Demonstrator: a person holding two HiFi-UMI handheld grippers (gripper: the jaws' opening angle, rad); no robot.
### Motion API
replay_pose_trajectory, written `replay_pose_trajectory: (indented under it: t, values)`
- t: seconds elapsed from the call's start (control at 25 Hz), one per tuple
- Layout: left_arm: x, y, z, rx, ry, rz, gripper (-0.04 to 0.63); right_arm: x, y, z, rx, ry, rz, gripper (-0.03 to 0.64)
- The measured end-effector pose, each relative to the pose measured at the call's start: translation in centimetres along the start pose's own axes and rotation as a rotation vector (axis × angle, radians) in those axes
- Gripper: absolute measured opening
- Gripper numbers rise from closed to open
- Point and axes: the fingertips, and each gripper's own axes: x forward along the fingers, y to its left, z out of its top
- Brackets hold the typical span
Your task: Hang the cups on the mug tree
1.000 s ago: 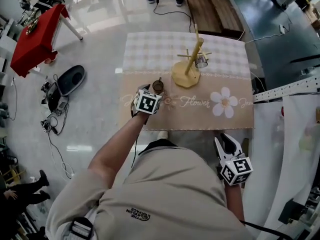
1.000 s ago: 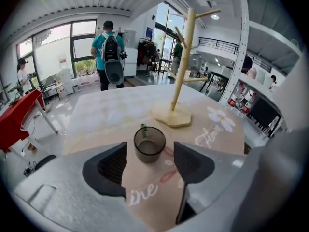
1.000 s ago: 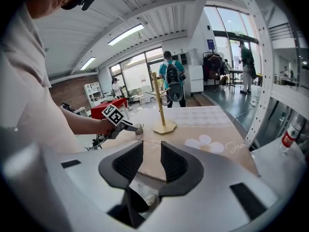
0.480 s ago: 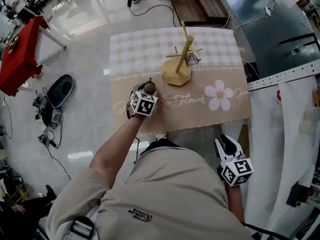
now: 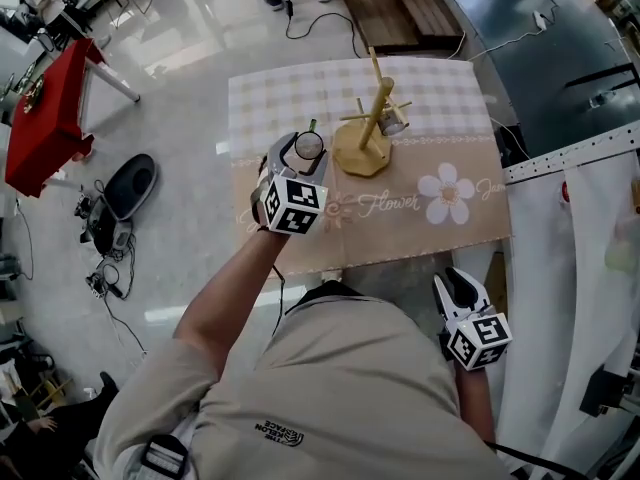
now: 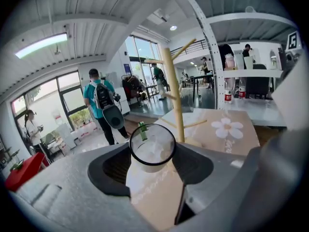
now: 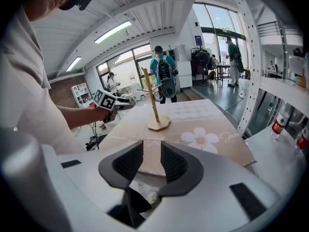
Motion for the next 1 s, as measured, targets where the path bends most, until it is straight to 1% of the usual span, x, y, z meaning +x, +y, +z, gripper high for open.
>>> replay_pose_trajectory:
  t: [0.12,0.24,0.36,0.6,0.76,1.0]
  values:
    - [-1.1,-0.3,3.5,0.046,-0.073,0.006,0.27,-0.1,-0.1,0.3,-0.001,-0.009,-0.004,0.123]
    - [-1.6,-0.8,5.6,0.112,-0.107,0.026,0.27,-0.4,-0.3,0.2,0.004,-0.019,-0.012,0.122]
    - [-1.3,-1.5,6.1,0.17,-0.102,0.04,0.27,-0.7,-0.4,-0.2,0.013,-0.027,-0.015,0.121]
    - [0.0,-3.1,6.2,0.259,-0.084,0.038,0.27,-1.6,-1.0,-0.6,0.032,-0.02,-0.038,0.121]
    - [1.1,-4.4,5.8,0.271,-0.069,0.023,0.27,-2.3,-1.3,-1.1,0.049,-0.022,-0.052,0.121]
    - [2.8,-5.4,5.5,0.272,-0.047,0.031,0.27,-3.9,-2.2,-2.6,0.075,-0.018,-0.081,0.121]
